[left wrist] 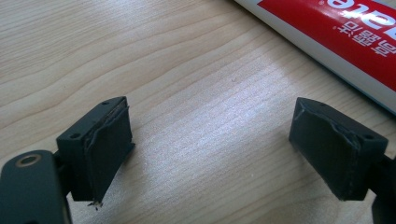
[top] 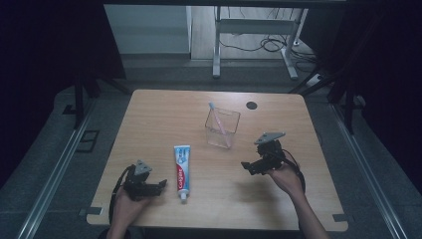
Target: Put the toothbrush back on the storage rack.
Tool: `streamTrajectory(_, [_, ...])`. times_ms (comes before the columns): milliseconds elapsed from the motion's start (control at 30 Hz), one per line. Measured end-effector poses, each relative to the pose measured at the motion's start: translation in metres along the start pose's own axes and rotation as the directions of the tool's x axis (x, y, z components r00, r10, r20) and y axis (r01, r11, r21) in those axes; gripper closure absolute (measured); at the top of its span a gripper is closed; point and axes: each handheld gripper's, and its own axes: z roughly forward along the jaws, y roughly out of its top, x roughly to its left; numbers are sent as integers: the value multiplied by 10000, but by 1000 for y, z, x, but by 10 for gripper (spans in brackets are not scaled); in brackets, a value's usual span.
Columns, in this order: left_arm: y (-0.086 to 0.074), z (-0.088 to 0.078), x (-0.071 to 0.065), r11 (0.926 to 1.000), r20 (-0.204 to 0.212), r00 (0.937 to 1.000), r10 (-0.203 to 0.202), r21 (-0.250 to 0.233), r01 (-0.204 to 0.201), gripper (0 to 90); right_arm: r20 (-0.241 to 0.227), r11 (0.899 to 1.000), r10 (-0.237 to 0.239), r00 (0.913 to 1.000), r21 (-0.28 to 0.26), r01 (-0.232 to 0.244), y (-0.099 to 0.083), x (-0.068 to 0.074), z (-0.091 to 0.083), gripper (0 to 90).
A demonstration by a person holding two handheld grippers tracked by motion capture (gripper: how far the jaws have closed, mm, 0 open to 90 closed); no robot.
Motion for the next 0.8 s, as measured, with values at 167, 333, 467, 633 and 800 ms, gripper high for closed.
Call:
streamTrajectory(167, [0, 0, 0, 10000, 19, 10000, 23, 9, -23, 129, 99, 10000, 98, 9999, -16, -97, -12, -1, -4, 0])
streamTrajectory(333, [0, 0, -1, 10000, -21, 10000, -30, 11, 30, 126, 262, 9998, 195, 9995, 31, -196, -28, 0, -6, 0])
streamTrajectory(467, [1, 1, -1, 10000, -28, 10000, -38, 13, 38, 126, 259, 9994, 301, 9992, 134, -304, -41, 1, -4, 0])
streamTrajectory(633, [1, 1, -1, 10000, -28, 10000, -7, 13, 7, 126, 232, 9989, 393, 9990, 229, -399, -56, 2, 0, 0])
streamTrajectory(800, [1, 1, -1, 10000, -30, 10000, -39, 13, 39, 127, 238, 9988, 418, 9988, 257, -425, -65, 3, 3, 0])
